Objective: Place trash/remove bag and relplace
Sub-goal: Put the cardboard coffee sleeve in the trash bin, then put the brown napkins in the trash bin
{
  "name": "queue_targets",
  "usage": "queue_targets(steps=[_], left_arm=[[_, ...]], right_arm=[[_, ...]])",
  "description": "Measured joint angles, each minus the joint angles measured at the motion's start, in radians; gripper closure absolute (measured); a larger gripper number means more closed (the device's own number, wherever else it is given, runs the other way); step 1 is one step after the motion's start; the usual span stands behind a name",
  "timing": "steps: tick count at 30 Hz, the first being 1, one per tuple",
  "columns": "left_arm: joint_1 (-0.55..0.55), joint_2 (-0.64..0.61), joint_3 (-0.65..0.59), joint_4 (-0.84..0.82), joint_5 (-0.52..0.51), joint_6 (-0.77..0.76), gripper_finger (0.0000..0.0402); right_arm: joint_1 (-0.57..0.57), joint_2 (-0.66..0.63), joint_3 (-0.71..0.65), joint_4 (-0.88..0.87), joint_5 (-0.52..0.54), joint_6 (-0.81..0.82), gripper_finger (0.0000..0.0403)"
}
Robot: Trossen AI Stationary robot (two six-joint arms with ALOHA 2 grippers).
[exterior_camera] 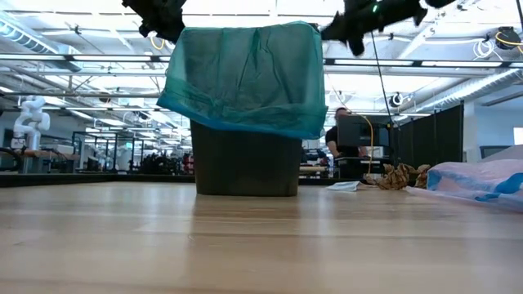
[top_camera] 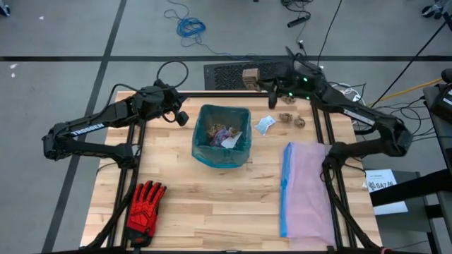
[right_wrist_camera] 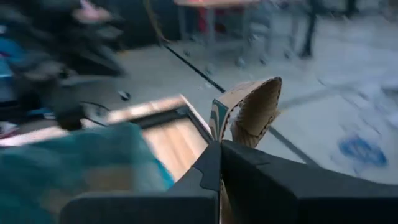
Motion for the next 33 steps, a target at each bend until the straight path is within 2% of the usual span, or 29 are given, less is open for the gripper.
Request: queue_targets(steps=[4, 9, 15, 20, 24, 27, 30, 33], left_arm=[[0.0, 0.0, 0.0, 0.0, 0.0, 0.0, 0.0402], [0.0, 0.0, 0.0, 0.002, 0.0, 0.0, 0.0402], [0.0, 0.0, 0.0, 0.023, 0.0, 0.003, 0.0402], [0.0, 0.008, 0.0, 0.092, 0.077, 0.004, 0.0402], [0.0, 0.012, -0.041, 0.26, 0.16, 0.027, 0.0402], [0.0, 0.011, -0.128, 0.468, 0.235, 0.031, 0.0402], [0.0, 0.012, -0.243, 0.685, 0.312, 0.03, 0.0402], [0.0, 0.018, -0.353, 0.888, 0.359, 0.024, 0.0402]], right_arm=[[0.091, -0.047, 0.0, 0.053, -0.088, 0.005, 0.0403], [0.221, -0.038, 0.0, 0.116, -0.123, 0.021, 0.0403], [0.313, 0.078, 0.0, 0.123, -0.115, 0.018, 0.0397], [0.318, 0.214, 0.0, 0.119, -0.109, 0.033, 0.0351], [0.315, 0.228, 0.0, 0.125, -0.061, 0.03, 0.0288], [0.306, 0.168, 0.0, 0.087, -0.032, -0.003, 0.024], [0.297, 0.06, 0.0, -0.046, 0.081, -0.08, 0.0202], [0.284, -0.043, 0.001, -0.249, 0.237, -0.135, 0.0182]])
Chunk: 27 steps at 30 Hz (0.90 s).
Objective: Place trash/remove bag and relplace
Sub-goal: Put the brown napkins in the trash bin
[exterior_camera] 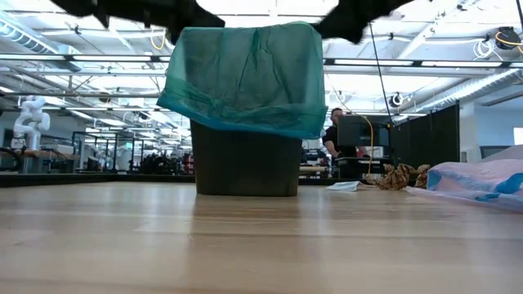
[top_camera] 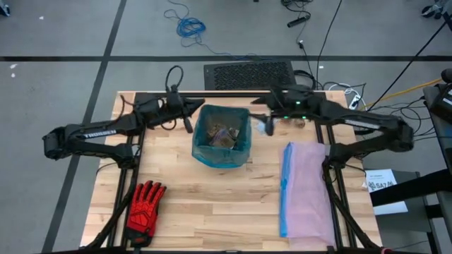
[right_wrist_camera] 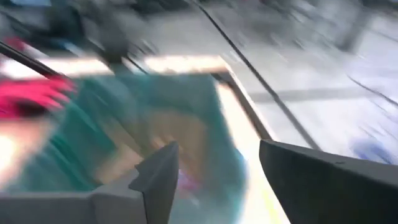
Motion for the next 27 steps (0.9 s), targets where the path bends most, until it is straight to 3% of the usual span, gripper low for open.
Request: queue_targets(steps=[5, 8, 17, 27], left_arm=[[0.001, 0.006, -0.123, 0.14, 0.006, -0.024, 0.0402], [0.001, 0.004, -0.14, 0.148, 0.007, -0.028, 0.0402], [0.014, 0.004, -0.162, 0.184, 0.051, 0.002, 0.0402], [0.034, 0.004, -0.204, 0.206, 0.108, 0.003, 0.0402]], right_arm=[[-0.057, -0.078, -0.005, -0.346, 0.155, 0.053, 0.0178], [-0.103, -0.076, -0.059, -0.449, 0.194, 0.072, 0.018], [-0.299, -0.031, -0.324, -0.311, 0.204, 0.05, 0.017], [-0.423, 0.136, -0.356, -0.264, 0.2, -0.027, 0.017]])
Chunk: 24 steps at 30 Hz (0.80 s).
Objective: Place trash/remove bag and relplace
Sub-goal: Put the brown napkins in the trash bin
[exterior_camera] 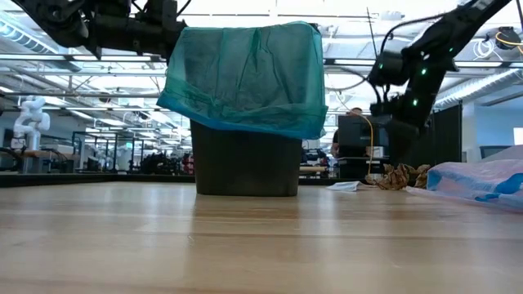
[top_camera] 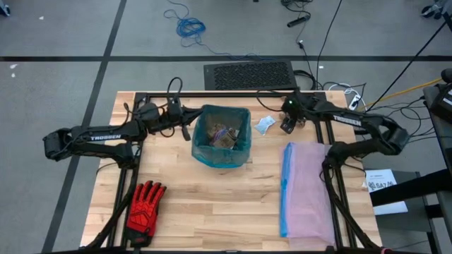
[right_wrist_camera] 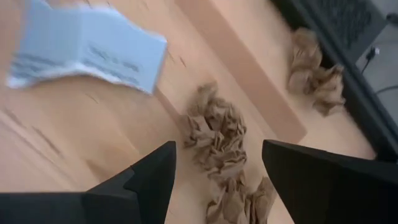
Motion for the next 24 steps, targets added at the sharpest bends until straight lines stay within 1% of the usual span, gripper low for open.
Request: queue_targets(steps=[5, 8, 9, 11, 14, 15, 16, 19, 21, 24], left_arm=[[0.0, 0.0, -0.017, -0.001, 0.001, 0.0, 0.0402], [0.0, 0.0, -0.034, -0.002, 0.001, -0.001, 0.0402], [0.0, 0.0, -0.039, -0.003, 0.001, -0.001, 0.0402], [0.0, 0.0, -0.048, -0.004, 0.001, -0.001, 0.0402], [0.0, -0.001, -0.049, -0.034, -0.014, 0.0, 0.0402], [0.0, -0.002, -0.048, -0.047, -0.02, 0.003, 0.0402], [0.0, -0.002, -0.048, -0.057, -0.024, 0.004, 0.0402], [0.0, -0.003, -0.048, -0.066, -0.024, 0.022, 0.0402], [-0.001, -0.004, -0.044, -0.071, -0.007, 0.051, 0.0402], [-0.001, -0.011, -0.013, -0.131, 0.012, 0.059, 0.0402]], right_arm=[[-0.038, 0.119, 0.0, 0.049, -0.002, -0.02, 0.0171], [-0.054, 0.188, 0.0, 0.061, -0.003, -0.022, 0.0193], [-0.058, 0.207, 0.0, 0.064, -0.003, -0.027, 0.0208], [-0.058, 0.233, 0.002, 0.073, -0.005, -0.033, 0.0253], [-0.048, 0.239, 0.001, 0.077, -0.014, -0.035, 0.0352], [-0.042, 0.235, 0.001, 0.078, -0.011, -0.034, 0.0375], [-0.036, 0.227, 0.001, 0.078, -0.007, -0.033, 0.0385], [-0.017, 0.194, 0.03, 0.043, 0.001, -0.009, 0.0388], [0.0, 0.164, 0.059, 0.012, 0.004, 0.001, 0.0395], [0.029, 0.109, 0.12, -0.052, 0.002, 0.005, 0.0399]])
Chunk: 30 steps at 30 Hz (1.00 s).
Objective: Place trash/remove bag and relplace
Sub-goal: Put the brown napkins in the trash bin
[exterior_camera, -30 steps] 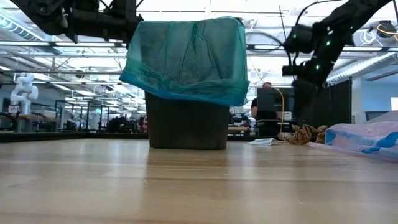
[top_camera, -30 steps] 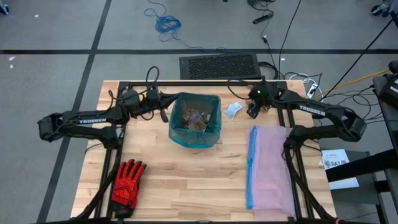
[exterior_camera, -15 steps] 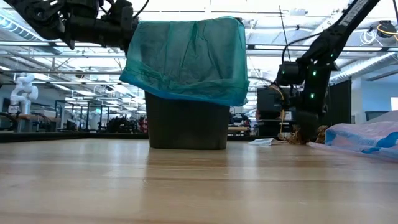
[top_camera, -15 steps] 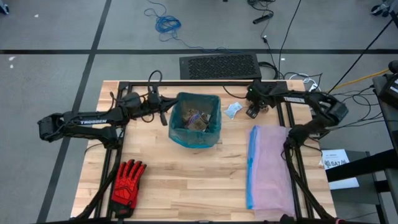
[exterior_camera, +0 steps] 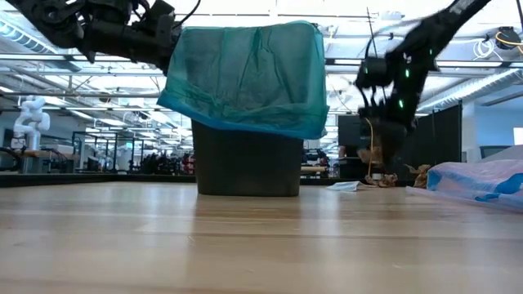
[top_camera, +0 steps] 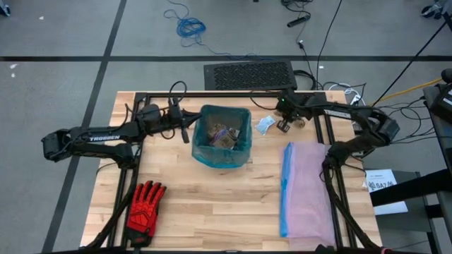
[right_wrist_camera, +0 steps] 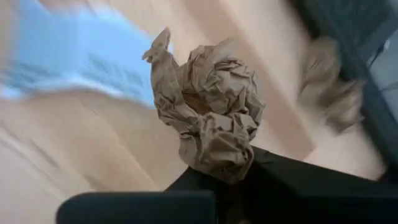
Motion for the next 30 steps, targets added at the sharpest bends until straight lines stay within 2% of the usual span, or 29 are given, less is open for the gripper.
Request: queue_targets(steps=[9, 14, 17, 21, 24, 27, 30], left_arm=[[-0.002, -0.013, 0.168, -0.354, 0.058, 0.092, 0.0402], [-0.01, -0.011, 0.233, -0.448, 0.15, 0.128, 0.0402], [-0.012, -0.011, 0.238, -0.445, 0.237, 0.128, 0.0402], [-0.011, -0.014, 0.238, -0.442, 0.235, 0.128, 0.0402], [-0.011, -0.017, 0.238, -0.442, 0.209, 0.128, 0.0402], [-0.011, -0.027, 0.24, -0.442, 0.204, 0.128, 0.0402], [-0.011, -0.027, 0.266, -0.47, 0.203, 0.123, 0.0402]], right_arm=[[0.137, -0.164, 0.295, -0.15, -0.018, 0.003, 0.0402], [0.256, -0.176, 0.44, -0.101, -0.141, -0.003, 0.0402], [0.344, -0.148, 0.476, -0.034, -0.161, -0.004, 0.0402], [0.446, -0.075, 0.501, 0.025, -0.169, 0.003, 0.0403], [0.482, -0.001, 0.531, 0.038, -0.167, 0.063, 0.0398], [0.489, 0.069, 0.578, 0.011, -0.159, 0.079, 0.0371], [0.49, 0.124, 0.633, -0.006, -0.158, 0.074, 0.032]])
